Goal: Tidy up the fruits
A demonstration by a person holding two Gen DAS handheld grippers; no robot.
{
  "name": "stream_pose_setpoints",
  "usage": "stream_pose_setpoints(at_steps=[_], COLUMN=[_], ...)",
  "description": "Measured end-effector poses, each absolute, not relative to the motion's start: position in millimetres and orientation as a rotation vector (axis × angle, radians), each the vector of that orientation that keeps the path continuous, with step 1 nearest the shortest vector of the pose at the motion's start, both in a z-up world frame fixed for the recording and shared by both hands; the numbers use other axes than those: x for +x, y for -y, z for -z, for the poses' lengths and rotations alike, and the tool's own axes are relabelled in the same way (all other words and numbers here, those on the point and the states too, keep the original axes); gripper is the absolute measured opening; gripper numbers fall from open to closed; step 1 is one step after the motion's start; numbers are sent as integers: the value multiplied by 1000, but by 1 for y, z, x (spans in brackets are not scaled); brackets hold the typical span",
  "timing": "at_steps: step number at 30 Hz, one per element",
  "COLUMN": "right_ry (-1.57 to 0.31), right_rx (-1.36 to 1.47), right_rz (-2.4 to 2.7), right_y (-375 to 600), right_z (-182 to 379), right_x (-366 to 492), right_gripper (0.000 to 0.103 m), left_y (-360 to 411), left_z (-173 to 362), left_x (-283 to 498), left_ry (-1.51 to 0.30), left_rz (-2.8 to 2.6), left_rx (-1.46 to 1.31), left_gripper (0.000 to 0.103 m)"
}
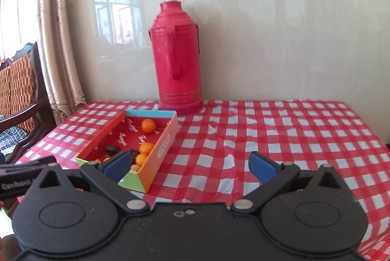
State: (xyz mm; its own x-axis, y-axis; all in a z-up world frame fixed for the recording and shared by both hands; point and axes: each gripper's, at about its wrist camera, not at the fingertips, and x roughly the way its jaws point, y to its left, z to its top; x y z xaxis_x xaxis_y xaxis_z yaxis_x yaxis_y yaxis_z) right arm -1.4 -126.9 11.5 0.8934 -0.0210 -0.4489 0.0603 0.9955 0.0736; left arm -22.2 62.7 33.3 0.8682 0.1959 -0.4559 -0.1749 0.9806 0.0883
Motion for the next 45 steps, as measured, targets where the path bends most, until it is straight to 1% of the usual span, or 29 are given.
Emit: stream_pose_setpoints(at_steps=[5,11,45], right_ry=[-449,-434,-452], right_rx=[52,69,79], right_rz=[26,19,13], right_y=[118,118,115], right_z=[-28,-35,-29], right_x=[-16,-20,-16], right_gripper=[97,97,97], left_y=[-65,-62,-53], left_z=[-61,-71,-60], left_x=[-47,-53,-45], left_ry=[-435,-416,-454], left_rz=[-174,-164,-148], left_rx=[30,27,20], left_gripper=[103,103,103])
